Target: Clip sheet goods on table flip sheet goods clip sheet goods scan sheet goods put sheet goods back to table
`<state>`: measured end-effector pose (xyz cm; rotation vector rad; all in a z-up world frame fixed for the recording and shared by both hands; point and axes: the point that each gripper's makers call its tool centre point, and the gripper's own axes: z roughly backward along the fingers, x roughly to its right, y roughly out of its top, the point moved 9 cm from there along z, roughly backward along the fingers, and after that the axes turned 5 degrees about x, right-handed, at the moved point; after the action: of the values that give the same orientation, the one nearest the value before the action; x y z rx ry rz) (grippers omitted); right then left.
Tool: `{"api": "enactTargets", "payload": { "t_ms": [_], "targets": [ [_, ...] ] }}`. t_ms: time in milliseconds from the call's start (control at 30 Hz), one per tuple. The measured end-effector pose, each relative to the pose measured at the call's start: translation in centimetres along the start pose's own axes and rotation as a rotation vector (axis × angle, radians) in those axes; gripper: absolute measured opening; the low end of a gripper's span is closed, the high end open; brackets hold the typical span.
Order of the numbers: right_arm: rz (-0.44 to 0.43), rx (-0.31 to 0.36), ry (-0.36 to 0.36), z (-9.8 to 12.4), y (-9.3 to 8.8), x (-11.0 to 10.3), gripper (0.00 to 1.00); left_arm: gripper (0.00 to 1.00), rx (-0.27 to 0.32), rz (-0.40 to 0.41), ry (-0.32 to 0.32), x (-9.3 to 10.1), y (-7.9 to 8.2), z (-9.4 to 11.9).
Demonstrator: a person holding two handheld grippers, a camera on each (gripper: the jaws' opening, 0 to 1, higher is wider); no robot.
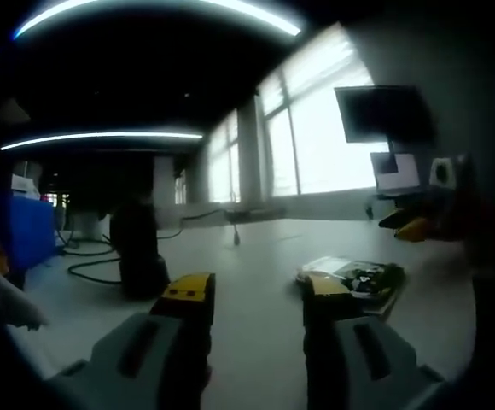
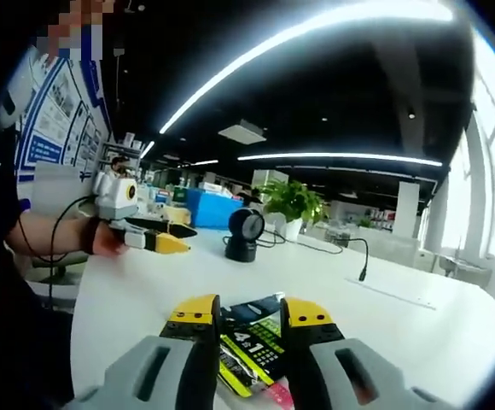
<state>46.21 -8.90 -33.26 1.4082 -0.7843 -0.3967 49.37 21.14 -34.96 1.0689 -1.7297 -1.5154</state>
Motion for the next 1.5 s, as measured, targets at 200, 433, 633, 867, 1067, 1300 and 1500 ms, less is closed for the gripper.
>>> {"api": "enactTargets", "payload": {
  "t_ms": [200, 433, 633, 867, 1067, 1300, 1500],
  "targets": [
    [0.073, -0.019, 0.02, -0.6, -0.1, -0.9, 0.24, 0.34, 0.002, 0.001, -0.001, 0.1, 0.0, 0.0],
    [0.147, -0.047, 0.058, -1.3, -0.5, -2.1, 0.23, 0.34, 0.003, -0.002, -0.003, 0.1, 0.1, 0.0],
    [0.223, -0.073, 0.088, -1.9, -0.9, -3.1, 0.23, 0.34, 0.003, 0.001, -0.003, 0.1, 0.1, 0.0],
    [0.265, -0.099, 0.095, -2.5, -1.2, -3.6, 0.23, 0.34, 0.006, 0.002, -0.003, 0.1, 0.1, 0.1],
    [0.293, -0.122, 0.109, -2.8, -1.7, -4.0, 0.22, 0.33, 0.009, 0.004, -0.004, 0.2, 0.2, 0.1],
    [0.302, -0.131, 0.103, -3.1, -2.1, -4.3, 0.22, 0.33, 0.009, 0.003, -0.004, 0.3, 0.2, 0.2],
    [0.321, -0.141, 0.101, -3.2, -2.4, -4.5, 0.2, 0.33, 0.01, 0.004, -0.004, 0.3, 0.2, 0.3]
  ]
}}
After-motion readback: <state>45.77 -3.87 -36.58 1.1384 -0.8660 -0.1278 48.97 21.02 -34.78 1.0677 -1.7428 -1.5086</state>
